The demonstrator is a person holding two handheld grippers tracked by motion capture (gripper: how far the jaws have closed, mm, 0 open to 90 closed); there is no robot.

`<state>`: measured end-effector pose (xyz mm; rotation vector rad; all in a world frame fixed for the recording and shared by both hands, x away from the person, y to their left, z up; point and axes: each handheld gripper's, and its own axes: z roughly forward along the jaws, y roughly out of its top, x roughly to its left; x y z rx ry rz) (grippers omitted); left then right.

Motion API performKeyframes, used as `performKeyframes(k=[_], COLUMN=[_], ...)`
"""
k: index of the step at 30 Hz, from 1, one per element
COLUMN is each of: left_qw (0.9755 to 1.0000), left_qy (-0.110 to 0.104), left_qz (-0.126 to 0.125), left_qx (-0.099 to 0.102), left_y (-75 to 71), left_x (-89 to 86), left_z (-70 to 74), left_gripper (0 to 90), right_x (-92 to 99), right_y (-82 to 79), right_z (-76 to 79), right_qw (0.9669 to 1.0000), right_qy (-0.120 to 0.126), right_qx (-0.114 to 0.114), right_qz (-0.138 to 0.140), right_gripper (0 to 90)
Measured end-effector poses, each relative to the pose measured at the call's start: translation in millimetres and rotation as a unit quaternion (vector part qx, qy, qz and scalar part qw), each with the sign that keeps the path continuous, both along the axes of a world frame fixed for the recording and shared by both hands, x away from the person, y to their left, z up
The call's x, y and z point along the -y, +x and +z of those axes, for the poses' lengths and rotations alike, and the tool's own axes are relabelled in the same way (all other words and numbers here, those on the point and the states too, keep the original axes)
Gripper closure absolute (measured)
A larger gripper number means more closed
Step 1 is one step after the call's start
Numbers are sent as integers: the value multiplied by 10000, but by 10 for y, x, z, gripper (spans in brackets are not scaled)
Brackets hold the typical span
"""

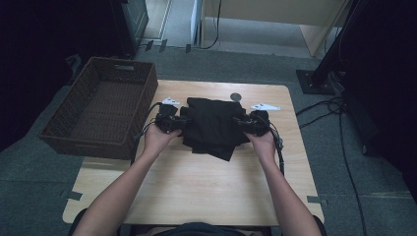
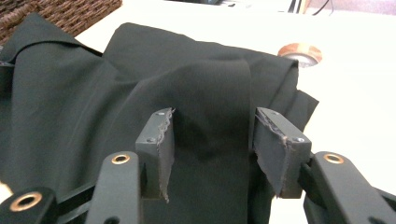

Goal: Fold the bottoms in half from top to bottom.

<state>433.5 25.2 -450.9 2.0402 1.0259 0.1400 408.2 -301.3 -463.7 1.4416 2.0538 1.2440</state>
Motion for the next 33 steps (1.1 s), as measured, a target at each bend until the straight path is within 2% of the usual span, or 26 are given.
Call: performKeyframes(k=[1, 2, 3, 4, 5, 7, 8, 9, 13, 18, 19, 20, 22, 23, 24, 26, 27, 28, 30, 31, 33], left_qw=[10000, 10000, 10000, 9999, 9999, 9999, 9999, 9998, 9995, 9989, 9989, 9989, 9986, 9982, 9980, 9978, 9978, 9978, 9980, 9983, 9986], left_qy=[14, 40, 40, 59, 25, -29, -67, -160, -265, -288, -288, -279, -215, -131, -103, -73, 25, 29, -45, -150, -188], left_qz=[4, -24, -24, -87, -107, -125, -150, -132, -176, -304, -304, -312, -349, -374, -372, -370, -303, -274, -263, -262, -275], left_qx=[-14, -39, -39, -49, -47, -38, 38, 15, -47, -200, -200, -221, -336, -455, -508, -550, -597, -602, -567, -501, -399], left_y=[11, 20, 20, 9, -3, -21, -73, -101, -221, -362, -362, -385, -414, -428, -431, -429, -416, -409, -406, -403, -392], left_x=[2, 2, 2, -1, -14, -34, -91, -122, -237, -308, -308, -317, -325, -325, -329, -334, -342, -354, -363, -360, -341], left_z=[-7, -16, -16, -17, -6, 13, 61, 79, 85, -19, -19, -46, -115, -193, -231, -264, -309, -303, -287, -221, -139], left_gripper=[699, 733, 782, 838, 861, 866, 866, 865, 859, 858, 855, 852, 851, 852, 852, 850, 844, 828, 817, 790, 759], right_x=[-12, -24, -24, -57, -74, -73, -59, -34, 64, 123, 123, 132, 136, 132, 132, 126, 119, 119, 125, 143, 155], right_y=[24, 44, 44, 31, 9, -57, -104, -154, -358, -591, -591, -648, -662, -671, -664, -652, -622, -611, -606, -605, -589], right_z=[-4, -4, -4, 15, 32, 80, 111, 140, 194, 100, 100, 21, -26, -126, -171, -213, -263, -270, -259, -194, -103], right_qw=[10000, 9999, 9999, 9997, 9996, 9995, 9996, 9997, 9997, 9989, 9989, 9985, 9981, 9974, 9971, 9969, 9962, 9961, 9965, 9978, 9988], right_qy=[3, 26, 26, -10, -53, -85, -63, -14, 50, 9, 9, -35, -53, -66, -87, -103, -239, -258, -206, -84, 32], right_qx=[-9, -99, -99, -217, -236, -246, -209, -169, -126, -295, -295, -396, -452, -603, -655, -678, -748, -764, -737, -583, -405], right_qz=[12, 20, 20, 106, 137, 187, 171, 173, 210, 364, 364, 383, 410, 380, 381, 388, 368, 351, 327, 297, 268], right_gripper=[476, 542, 542, 755, 821, 863, 868, 873, 873, 866, 866, 861, 859, 848, 845, 837, 805, 787, 763, 705, 691])
